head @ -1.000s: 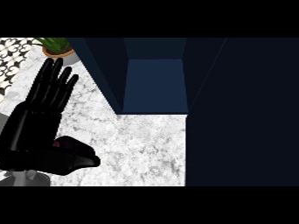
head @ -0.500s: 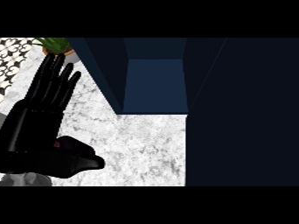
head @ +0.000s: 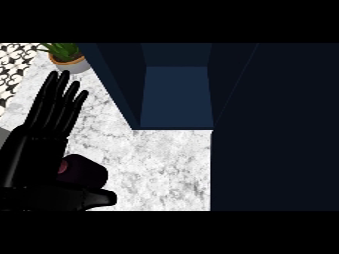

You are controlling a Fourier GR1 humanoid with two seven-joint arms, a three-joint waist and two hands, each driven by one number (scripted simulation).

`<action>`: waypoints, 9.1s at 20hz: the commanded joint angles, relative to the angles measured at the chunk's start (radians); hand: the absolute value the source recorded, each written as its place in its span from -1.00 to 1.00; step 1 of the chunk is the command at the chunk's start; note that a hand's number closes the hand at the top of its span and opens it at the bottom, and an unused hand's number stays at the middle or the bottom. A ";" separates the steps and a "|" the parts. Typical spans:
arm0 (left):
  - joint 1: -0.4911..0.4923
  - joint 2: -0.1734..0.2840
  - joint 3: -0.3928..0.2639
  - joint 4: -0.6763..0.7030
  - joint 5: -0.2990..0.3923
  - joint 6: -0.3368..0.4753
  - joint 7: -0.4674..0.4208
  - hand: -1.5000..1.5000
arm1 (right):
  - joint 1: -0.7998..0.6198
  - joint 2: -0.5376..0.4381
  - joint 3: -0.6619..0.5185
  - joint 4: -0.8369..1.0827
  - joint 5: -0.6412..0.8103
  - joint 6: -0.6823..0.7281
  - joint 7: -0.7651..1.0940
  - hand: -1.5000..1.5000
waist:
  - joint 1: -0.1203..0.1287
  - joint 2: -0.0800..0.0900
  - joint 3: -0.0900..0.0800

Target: Pick up the wine, place it into the cabinet and close the cabinet

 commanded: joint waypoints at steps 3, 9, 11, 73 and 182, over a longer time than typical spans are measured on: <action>0.102 0.015 -0.007 -0.071 -0.020 -0.005 0.005 -1.00 | -0.011 0.012 -0.009 -0.061 -0.016 -0.017 0.058 -1.00 | 0.003 -0.001 0.000; 0.128 0.030 0.057 0.062 -0.018 -0.056 -0.126 -1.00 | -0.032 0.006 -0.042 -0.010 -0.022 0.020 0.027 -1.00 | 0.001 0.000 0.000; 0.161 0.030 0.059 -0.021 0.001 -0.048 -0.071 -1.00 | 0.013 0.055 0.045 -0.052 0.056 0.000 0.038 -1.00 | 0.001 0.000 0.000; 0.009 0.121 0.319 1.267 -0.116 -0.372 -0.955 -1.00 | -0.020 0.073 0.020 -0.057 0.058 0.036 0.072 -1.00 | -0.003 0.001 0.000; -0.445 -0.017 -0.338 1.076 0.346 0.446 -0.835 1.00 | -0.076 0.078 -0.054 0.065 0.054 0.056 0.017 -1.00 | -0.013 0.003 0.000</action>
